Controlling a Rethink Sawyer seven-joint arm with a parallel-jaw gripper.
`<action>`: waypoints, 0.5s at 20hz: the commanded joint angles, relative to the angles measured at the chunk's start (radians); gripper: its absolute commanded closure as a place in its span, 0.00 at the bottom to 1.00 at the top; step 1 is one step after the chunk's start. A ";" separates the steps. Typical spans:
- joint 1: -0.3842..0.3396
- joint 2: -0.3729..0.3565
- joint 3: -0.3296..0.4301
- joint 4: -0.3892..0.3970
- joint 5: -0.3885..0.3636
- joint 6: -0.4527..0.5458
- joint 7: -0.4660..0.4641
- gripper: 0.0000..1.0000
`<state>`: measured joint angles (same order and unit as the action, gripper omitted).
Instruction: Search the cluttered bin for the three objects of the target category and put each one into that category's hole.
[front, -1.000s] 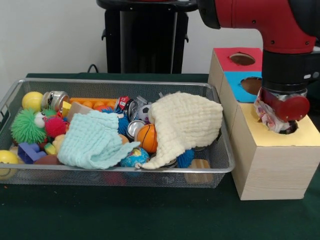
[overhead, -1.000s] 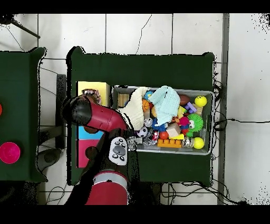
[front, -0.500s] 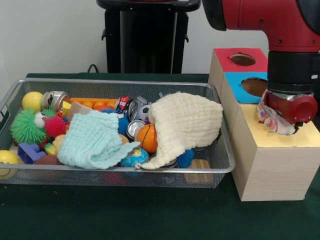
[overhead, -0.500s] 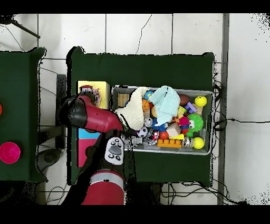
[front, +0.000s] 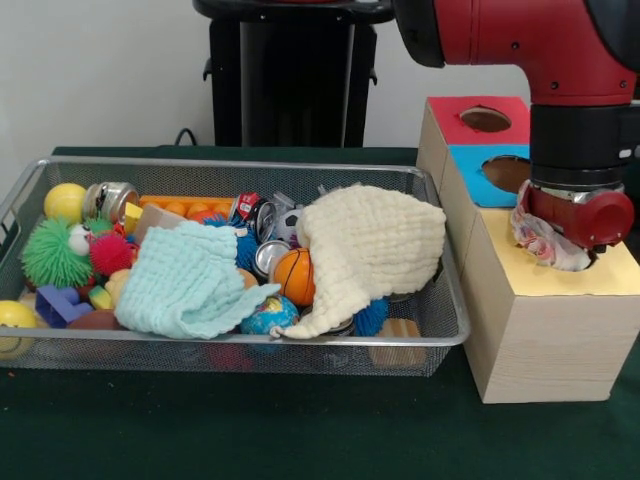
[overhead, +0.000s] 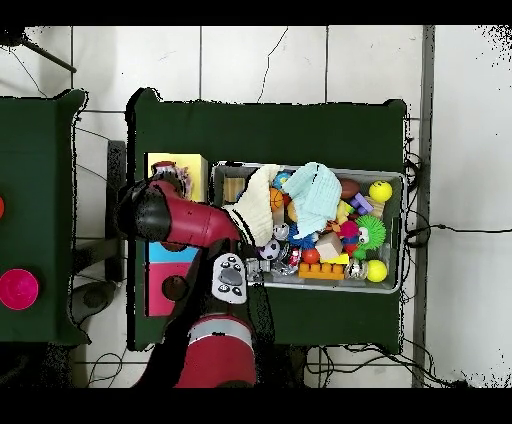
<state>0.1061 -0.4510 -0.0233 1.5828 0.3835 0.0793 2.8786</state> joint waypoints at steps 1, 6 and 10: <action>0.050 0.434 0.085 -0.058 -0.007 -0.278 0.129 1.00; 0.238 0.430 -0.176 -0.114 0.087 0.010 0.091 1.00; 0.275 0.408 -0.254 -0.121 0.085 0.191 0.095 1.00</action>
<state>0.2719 -0.3854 -0.2237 1.5024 0.4661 0.1205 2.8784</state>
